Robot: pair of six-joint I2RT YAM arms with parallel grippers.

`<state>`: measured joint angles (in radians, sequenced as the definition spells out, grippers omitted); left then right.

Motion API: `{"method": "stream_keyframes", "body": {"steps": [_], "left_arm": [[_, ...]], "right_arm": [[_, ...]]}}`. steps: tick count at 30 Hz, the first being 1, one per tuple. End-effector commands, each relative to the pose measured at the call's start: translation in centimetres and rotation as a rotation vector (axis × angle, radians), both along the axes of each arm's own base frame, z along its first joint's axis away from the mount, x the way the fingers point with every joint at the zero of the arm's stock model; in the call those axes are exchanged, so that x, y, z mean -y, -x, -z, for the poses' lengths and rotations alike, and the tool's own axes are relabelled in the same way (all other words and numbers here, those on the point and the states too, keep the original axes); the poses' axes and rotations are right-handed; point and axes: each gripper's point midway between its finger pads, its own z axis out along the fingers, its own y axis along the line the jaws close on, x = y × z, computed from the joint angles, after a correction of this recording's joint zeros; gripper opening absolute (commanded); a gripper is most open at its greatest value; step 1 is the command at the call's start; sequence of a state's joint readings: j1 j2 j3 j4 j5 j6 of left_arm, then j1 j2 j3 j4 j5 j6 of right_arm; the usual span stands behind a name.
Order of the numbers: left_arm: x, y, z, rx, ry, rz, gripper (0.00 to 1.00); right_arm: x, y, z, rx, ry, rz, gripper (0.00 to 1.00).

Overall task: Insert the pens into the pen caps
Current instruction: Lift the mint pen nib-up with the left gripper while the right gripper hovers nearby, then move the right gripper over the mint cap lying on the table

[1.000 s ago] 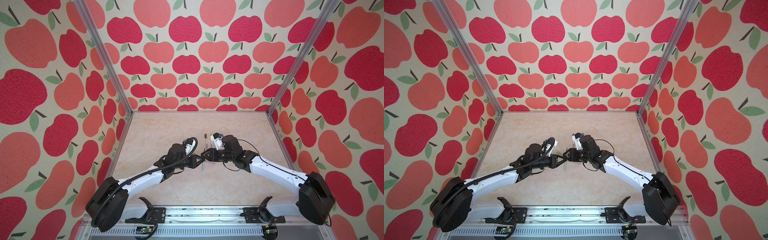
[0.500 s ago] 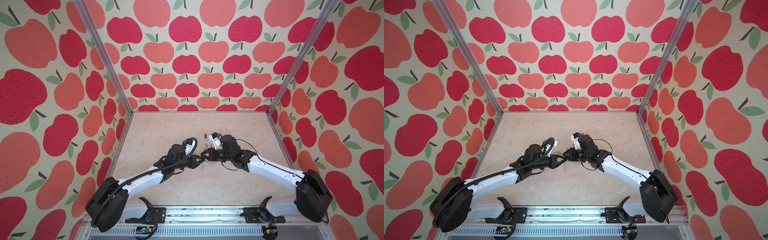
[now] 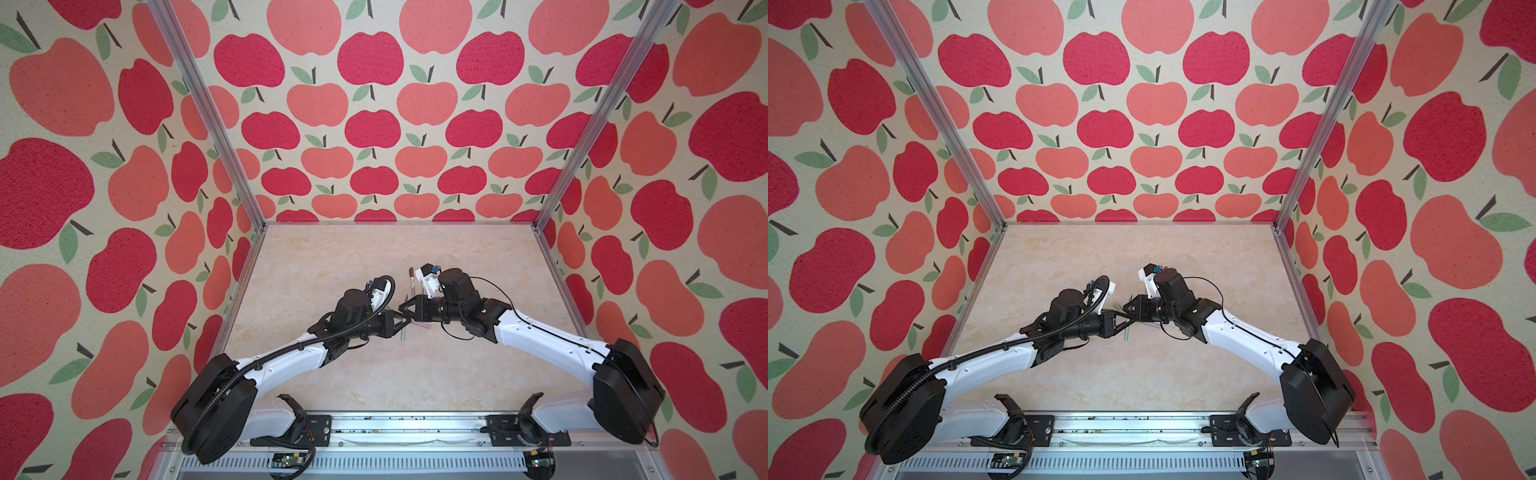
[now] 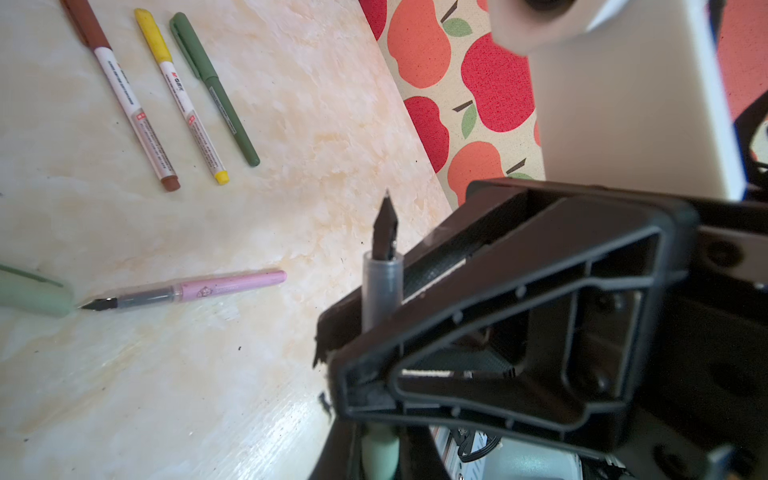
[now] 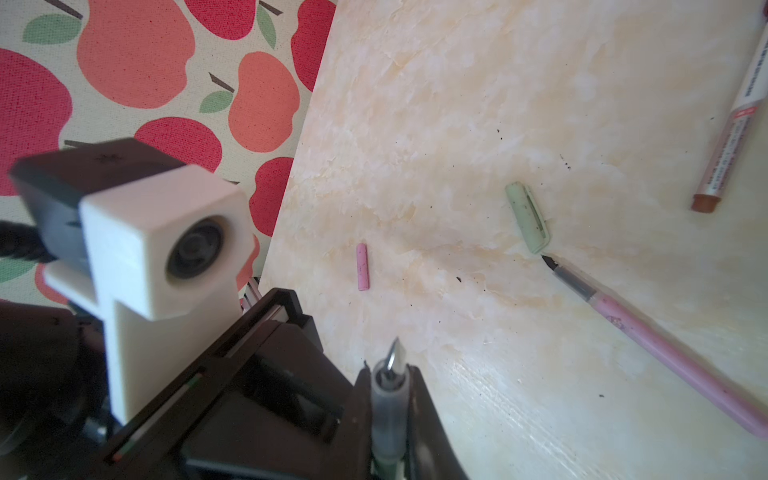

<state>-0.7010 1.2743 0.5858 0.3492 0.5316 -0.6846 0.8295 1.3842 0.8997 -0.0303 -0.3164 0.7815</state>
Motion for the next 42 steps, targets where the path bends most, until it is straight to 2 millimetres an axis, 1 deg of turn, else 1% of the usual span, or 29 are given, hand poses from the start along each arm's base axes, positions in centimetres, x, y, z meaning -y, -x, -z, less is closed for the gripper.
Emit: {"method": "stream_keyframes", "body": {"steps": [1,4,7,9,12,13,15,16,17,20,23,28,31,36,42], "left_arm": [[-0.4,-0.1,0.6,0.000,-0.020,-0.019,0.04],[-0.5,0.0,0.7,-0.002,-0.025,-0.020,0.00],[-0.8,0.0,0.9,-0.005,-0.039,-0.034,0.00],[-1.2,0.0,1.1,-0.006,-0.057,-0.049,0.00],[-2.3,0.1,1.0,0.000,-0.089,-0.081,0.00],[-2.9,0.1,1.1,0.001,-0.110,-0.100,0.00],[-4.5,0.1,1.5,-0.008,-0.161,-0.146,0.00],[-5.5,0.1,2.1,-0.025,-0.197,-0.178,0.00],[-6.7,0.1,2.2,-0.033,-0.222,-0.218,0.00],[-9.9,0.5,3.2,-0.098,-0.281,-0.318,0.00],[-12.1,1.2,3.7,-0.154,-0.281,-0.381,0.00],[-14.0,2.3,3.7,-0.182,-0.255,-0.434,0.00],[-14.7,2.7,3.5,-0.174,-0.240,-0.458,0.00],[-15.4,3.1,3.5,-0.167,-0.224,-0.477,0.00],[-15.6,3.2,3.4,-0.155,-0.224,-0.478,0.00]], "right_arm": [[-0.6,0.3,-1.4,0.045,-0.012,-0.038,0.00],[-0.6,0.3,-1.8,0.056,-0.014,-0.043,0.01],[-0.6,0.3,-2.0,0.066,-0.014,-0.046,0.07],[-0.5,0.3,-2.3,0.077,-0.012,-0.042,0.15],[-0.1,0.1,-2.7,0.105,0.009,-0.030,0.36],[0.3,-0.1,-2.8,0.118,0.030,-0.023,0.41],[0.9,-0.4,-3.0,0.141,0.074,-0.008,0.47],[1.3,-0.7,-3.1,0.156,0.098,0.005,0.48],[1.7,-0.9,-3.1,0.169,0.124,0.016,0.50],[2.2,-1.7,-2.8,0.190,0.187,0.024,0.51],[1.9,-2.5,-1.6,0.178,0.254,0.004,0.52],[0.0,-4.0,1.3,0.136,0.384,-0.078,0.53],[-1.3,-4.5,3.0,0.059,0.446,-0.115,0.53],[-4.6,-4.1,5.0,-0.041,0.400,-0.124,0.62],[-6.5,-4.0,8.4,-0.173,0.352,-0.093,0.66]]}}
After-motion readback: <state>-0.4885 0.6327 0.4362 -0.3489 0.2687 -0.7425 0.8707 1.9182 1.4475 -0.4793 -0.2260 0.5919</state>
